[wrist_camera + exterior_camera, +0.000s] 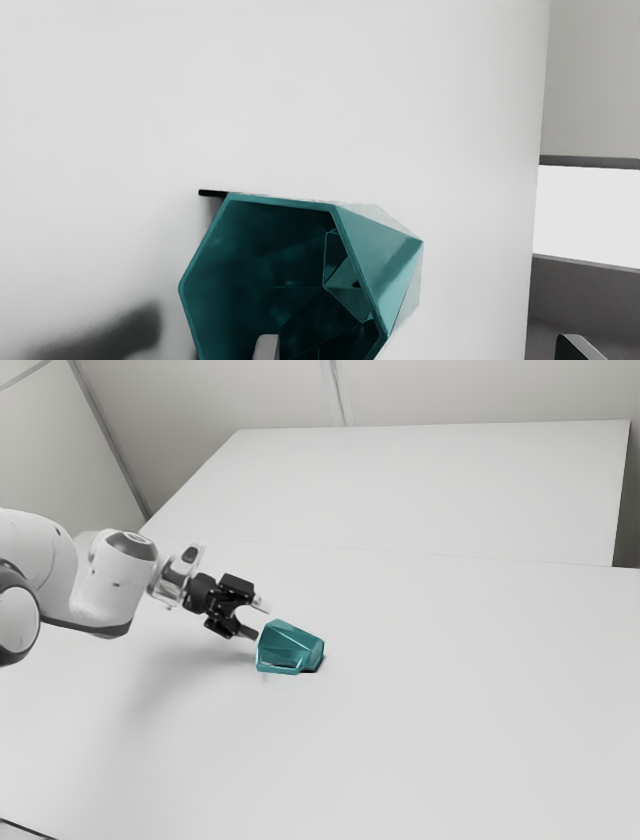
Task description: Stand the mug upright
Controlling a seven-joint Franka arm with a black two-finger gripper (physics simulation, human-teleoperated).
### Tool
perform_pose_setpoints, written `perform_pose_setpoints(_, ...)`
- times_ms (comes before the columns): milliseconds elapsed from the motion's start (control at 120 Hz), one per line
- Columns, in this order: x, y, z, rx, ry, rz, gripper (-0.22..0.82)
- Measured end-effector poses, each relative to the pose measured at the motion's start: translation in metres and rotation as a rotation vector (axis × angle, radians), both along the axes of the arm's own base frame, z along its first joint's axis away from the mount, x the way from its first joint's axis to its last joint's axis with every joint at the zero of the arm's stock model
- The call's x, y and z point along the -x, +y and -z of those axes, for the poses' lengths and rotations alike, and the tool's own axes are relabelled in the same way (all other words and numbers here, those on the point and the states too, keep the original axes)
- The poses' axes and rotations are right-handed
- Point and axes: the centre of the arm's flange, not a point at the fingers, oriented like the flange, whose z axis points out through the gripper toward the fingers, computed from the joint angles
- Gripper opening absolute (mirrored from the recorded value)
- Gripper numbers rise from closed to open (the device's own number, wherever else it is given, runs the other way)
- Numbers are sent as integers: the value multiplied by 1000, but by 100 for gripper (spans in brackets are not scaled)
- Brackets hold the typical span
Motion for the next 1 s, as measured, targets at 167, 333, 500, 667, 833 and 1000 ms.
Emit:
perform_pose_setpoints(167,-7,-9,4,-1,-59,14,60)
perform_pose_setpoints(333,0,-18,14,11,-62,27,60)
perform_pose_setpoints(500,1,-26,15,19,-71,40,60)
perform_pose_setpoints(667,-2,-44,13,29,-82,64,52)
perform_pose_setpoints(833,-2,-44,12,32,-81,63,12)
perform_pose_setpoints(1000,-1,-45,8,35,-80,60,-7)
